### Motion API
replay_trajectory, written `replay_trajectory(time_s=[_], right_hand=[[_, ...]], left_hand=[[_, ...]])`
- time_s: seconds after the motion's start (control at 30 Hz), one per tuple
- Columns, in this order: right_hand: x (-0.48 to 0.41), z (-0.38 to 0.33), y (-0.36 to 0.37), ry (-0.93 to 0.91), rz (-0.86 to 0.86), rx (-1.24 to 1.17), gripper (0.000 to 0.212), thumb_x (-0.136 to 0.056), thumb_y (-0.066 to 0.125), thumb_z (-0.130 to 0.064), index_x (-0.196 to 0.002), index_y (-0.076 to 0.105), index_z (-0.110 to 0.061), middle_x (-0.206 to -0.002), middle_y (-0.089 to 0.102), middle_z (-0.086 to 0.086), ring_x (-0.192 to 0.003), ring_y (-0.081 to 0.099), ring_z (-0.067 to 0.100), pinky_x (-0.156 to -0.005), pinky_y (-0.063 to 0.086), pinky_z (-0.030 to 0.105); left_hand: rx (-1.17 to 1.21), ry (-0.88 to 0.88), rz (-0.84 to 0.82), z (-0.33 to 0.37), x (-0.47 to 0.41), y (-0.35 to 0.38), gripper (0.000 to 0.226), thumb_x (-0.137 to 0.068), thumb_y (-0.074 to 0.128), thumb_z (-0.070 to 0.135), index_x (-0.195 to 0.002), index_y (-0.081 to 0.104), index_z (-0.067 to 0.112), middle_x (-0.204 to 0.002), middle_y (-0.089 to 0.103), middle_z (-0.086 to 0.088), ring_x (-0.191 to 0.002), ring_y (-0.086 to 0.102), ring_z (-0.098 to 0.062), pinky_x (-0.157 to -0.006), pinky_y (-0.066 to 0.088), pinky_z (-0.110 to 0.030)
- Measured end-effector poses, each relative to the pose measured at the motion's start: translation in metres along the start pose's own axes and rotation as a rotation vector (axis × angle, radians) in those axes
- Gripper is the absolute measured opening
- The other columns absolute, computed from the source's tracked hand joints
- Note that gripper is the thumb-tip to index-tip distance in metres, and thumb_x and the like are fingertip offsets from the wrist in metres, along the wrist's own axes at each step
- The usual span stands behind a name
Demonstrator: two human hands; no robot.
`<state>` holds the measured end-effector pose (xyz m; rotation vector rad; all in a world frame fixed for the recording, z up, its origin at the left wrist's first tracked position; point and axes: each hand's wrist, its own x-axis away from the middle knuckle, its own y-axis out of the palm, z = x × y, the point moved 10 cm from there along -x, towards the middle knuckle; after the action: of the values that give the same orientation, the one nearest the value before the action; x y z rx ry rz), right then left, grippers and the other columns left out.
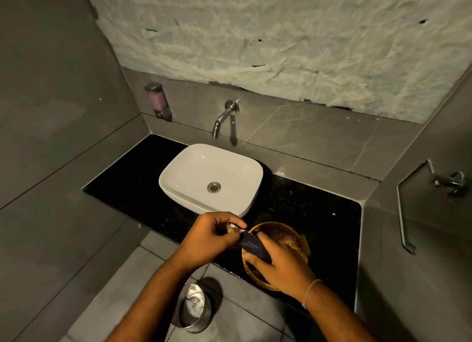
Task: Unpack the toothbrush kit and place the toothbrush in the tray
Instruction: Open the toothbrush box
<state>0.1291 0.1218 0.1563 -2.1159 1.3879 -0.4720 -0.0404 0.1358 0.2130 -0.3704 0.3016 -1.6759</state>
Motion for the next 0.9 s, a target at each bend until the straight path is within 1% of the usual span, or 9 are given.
replay_trajectory(time_s=[0.1, 0.2, 0.27, 0.37, 0.47, 0.53, 0.63, 0.77, 0.9], right_hand=[[-0.007, -0.001, -0.003, 0.008, 0.028, -0.027, 0.046, -0.089, 0.056, -0.079, -0.109, 0.058, -0.038, -0.099, 0.068, -0.019, -0.089, 0.07, -0.001, -0.069, 0.063, 0.031], [-0.012, -0.012, -0.019, -0.019, 0.137, 0.11, 0.04, -0.088, 0.056, -0.079, -0.094, 0.055, -0.039, -0.083, 0.064, -0.023, -0.09, 0.065, -0.01, -0.069, 0.058, 0.013], [-0.015, -0.02, -0.031, -0.012, 0.232, 0.215, 0.04, -0.085, 0.056, -0.078, -0.092, 0.055, -0.039, -0.079, 0.061, -0.027, -0.078, 0.063, -0.01, -0.056, 0.054, 0.012], [-0.019, -0.023, -0.039, 0.028, 0.285, 0.2, 0.041, -0.083, 0.054, -0.071, -0.108, 0.059, -0.039, -0.081, 0.062, -0.032, -0.072, 0.06, -0.012, -0.054, 0.051, 0.009], [-0.022, -0.024, -0.039, 0.036, 0.267, 0.218, 0.039, -0.087, 0.056, -0.069, -0.109, 0.063, -0.039, -0.085, 0.07, -0.025, -0.077, 0.068, -0.005, -0.058, 0.057, 0.016], [-0.025, -0.018, -0.038, 0.07, 0.248, 0.225, 0.034, -0.088, 0.06, -0.066, -0.108, 0.064, -0.038, -0.086, 0.072, -0.023, -0.079, 0.07, -0.004, -0.061, 0.059, 0.017], [-0.028, -0.013, -0.041, 0.098, 0.256, 0.252, 0.04, -0.085, 0.055, -0.067, -0.115, 0.059, -0.041, -0.085, 0.073, -0.025, -0.078, 0.07, -0.005, -0.06, 0.055, 0.01], [-0.032, -0.011, -0.036, 0.078, 0.249, 0.332, 0.048, -0.078, 0.059, -0.06, -0.124, 0.052, -0.046, -0.092, 0.073, -0.024, -0.085, 0.072, 0.002, -0.069, 0.061, 0.02], [-0.034, -0.009, -0.026, 0.07, 0.272, 0.321, 0.051, -0.07, 0.063, -0.061, -0.119, 0.055, -0.047, -0.074, 0.064, -0.028, -0.066, 0.065, -0.001, -0.059, 0.06, 0.021]], left_hand=[[0.212, 0.003, -0.002, -0.001, 0.002, -0.001, 0.013, -0.099, 0.073, 0.014, -0.101, 0.086, 0.016, -0.088, 0.082, -0.019, -0.081, 0.079, -0.02, -0.073, 0.067, -0.029], [0.356, -0.058, -0.017, -0.006, 0.004, 0.002, 0.013, -0.106, 0.072, 0.01, -0.106, 0.084, 0.016, -0.087, 0.082, -0.003, -0.079, 0.081, -0.018, -0.072, 0.07, -0.032], [0.457, -0.115, 0.029, -0.012, 0.003, -0.002, 0.02, -0.107, 0.07, 0.005, -0.11, 0.085, 0.017, -0.086, 0.082, -0.012, -0.077, 0.083, -0.02, -0.07, 0.07, -0.032], [0.528, -0.111, 0.05, -0.01, -0.002, -0.001, 0.025, -0.108, 0.067, 0.0, -0.109, 0.086, 0.017, -0.088, 0.083, -0.025, -0.08, 0.086, -0.025, -0.069, 0.069, -0.031], [0.409, 0.031, 0.029, 0.004, -0.007, 0.002, 0.03, -0.108, 0.06, -0.01, -0.098, 0.085, 0.003, -0.086, 0.085, -0.009, -0.076, 0.083, -0.017, -0.071, 0.067, -0.026], [0.265, 0.097, 0.062, 0.014, -0.009, 0.0, 0.031, -0.106, 0.062, -0.01, -0.099, 0.088, 0.006, -0.098, 0.088, -0.003, -0.086, 0.084, -0.013, -0.079, 0.067, -0.027], [0.067, 0.174, 0.118, 0.025, -0.009, -0.006, 0.027, -0.1, 0.07, 0.013, -0.109, 0.089, 0.03, -0.119, 0.085, 0.009, -0.114, 0.081, -0.013, -0.099, 0.066, -0.039], [-0.278, 0.197, 0.063, 0.037, 0.0, -0.004, 0.039, -0.095, 0.071, 0.054, -0.132, 0.069, 0.066, -0.141, 0.065, 0.037, -0.125, 0.07, 0.008, -0.105, 0.061, -0.028], [-0.248, 0.224, 0.18, 0.052, 0.005, -0.022, 0.017, -0.094, 0.079, 0.052, -0.11, 0.083, 0.048, -0.121, 0.078, 0.029, -0.115, 0.076, 0.002, -0.096, 0.064, -0.031]])
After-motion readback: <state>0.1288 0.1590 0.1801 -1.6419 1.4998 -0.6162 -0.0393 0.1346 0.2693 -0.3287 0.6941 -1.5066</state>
